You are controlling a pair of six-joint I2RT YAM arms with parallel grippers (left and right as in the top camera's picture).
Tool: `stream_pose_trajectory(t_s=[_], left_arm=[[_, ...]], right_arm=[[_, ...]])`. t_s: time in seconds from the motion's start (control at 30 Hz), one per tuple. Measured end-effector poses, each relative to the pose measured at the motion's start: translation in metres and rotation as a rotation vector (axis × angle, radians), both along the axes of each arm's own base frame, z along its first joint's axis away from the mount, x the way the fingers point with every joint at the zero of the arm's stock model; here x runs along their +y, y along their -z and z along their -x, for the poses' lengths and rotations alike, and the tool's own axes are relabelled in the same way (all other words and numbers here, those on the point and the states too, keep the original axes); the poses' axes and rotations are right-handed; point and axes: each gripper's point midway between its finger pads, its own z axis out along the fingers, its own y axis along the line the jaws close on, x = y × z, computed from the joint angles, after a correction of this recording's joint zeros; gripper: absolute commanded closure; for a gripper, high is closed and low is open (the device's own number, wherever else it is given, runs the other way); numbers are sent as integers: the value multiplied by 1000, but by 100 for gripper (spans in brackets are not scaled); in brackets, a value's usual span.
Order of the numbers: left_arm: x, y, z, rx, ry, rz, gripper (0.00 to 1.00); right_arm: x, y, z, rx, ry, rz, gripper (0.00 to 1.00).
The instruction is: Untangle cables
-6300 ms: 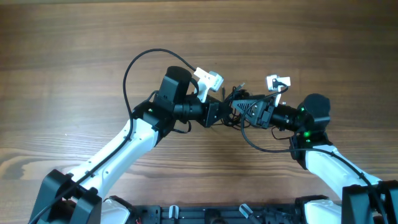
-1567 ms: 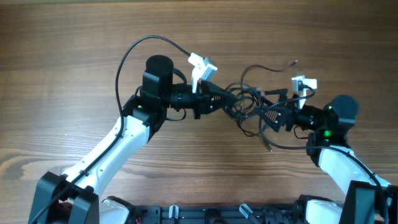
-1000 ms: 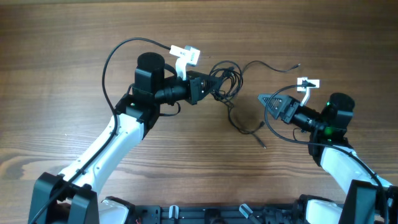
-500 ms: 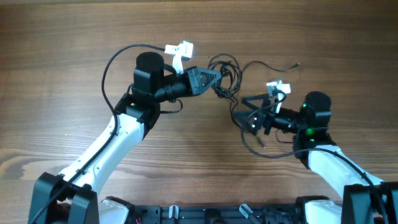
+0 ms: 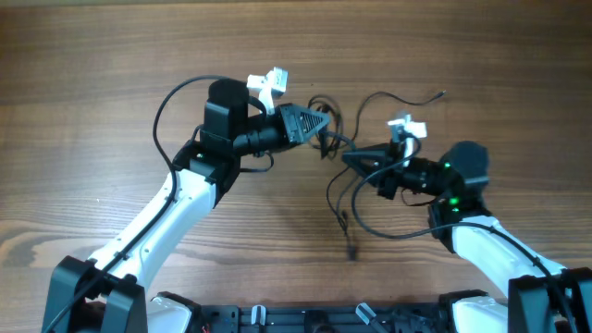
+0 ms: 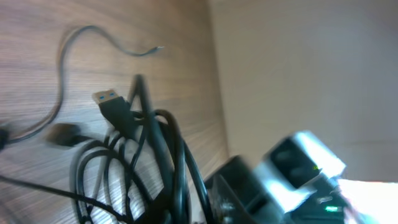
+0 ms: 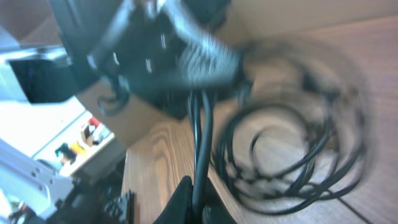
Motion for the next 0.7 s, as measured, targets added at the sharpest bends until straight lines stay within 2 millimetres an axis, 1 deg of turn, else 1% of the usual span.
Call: stream_pose_trajectory(t_s=[0.03,0.07,0.1,0.17,0.2,0.23,0.27,0.33,0.37,0.43,0.47,0.53,0.6,0.63,0.67,0.7], left_arm=[[2,8,2,26,-4,-26,47],[4,13,4,39,-3,-43,33],[8,24,6,68,-19,-84,24],[14,35,6,90,-46,-130,20],[17,40,4,95,-69,-154,18],[20,42,1,93,-87,-167,17],[22,44,-2,87,-106,-181,17],[24,45,-3,86,-117,-188,15],[24,45,-4,84,-122,-192,15],[22,45,-3,78,-118,-197,16],[17,45,0,62,-99,-205,22],[-1,41,11,-33,-18,-226,34],[-20,33,20,-114,45,-218,34],[-33,25,25,-177,80,-202,37],[-40,21,28,-211,95,-198,38],[-42,21,28,-224,93,-206,42]], right_arm=[[-7,-3,-3,11,18,-12,96],[-18,-4,-10,46,52,-28,96],[-27,-4,-14,74,81,-39,96],[-42,-3,-22,116,128,-56,96],[-52,0,-26,166,164,-71,96],[-58,4,-30,220,191,-86,96],[-66,14,-35,297,238,-92,96],[-73,33,-40,429,303,-97,96],[-76,45,-41,499,339,-95,96],[-79,52,-44,531,374,-90,96],[-80,53,-45,532,383,-89,96],[-81,53,-46,532,393,-88,96],[-81,53,-46,533,395,-88,96],[-81,54,-46,533,396,-88,95],[-81,54,-46,533,396,-88,96],[-81,54,-46,533,396,-88,96]])
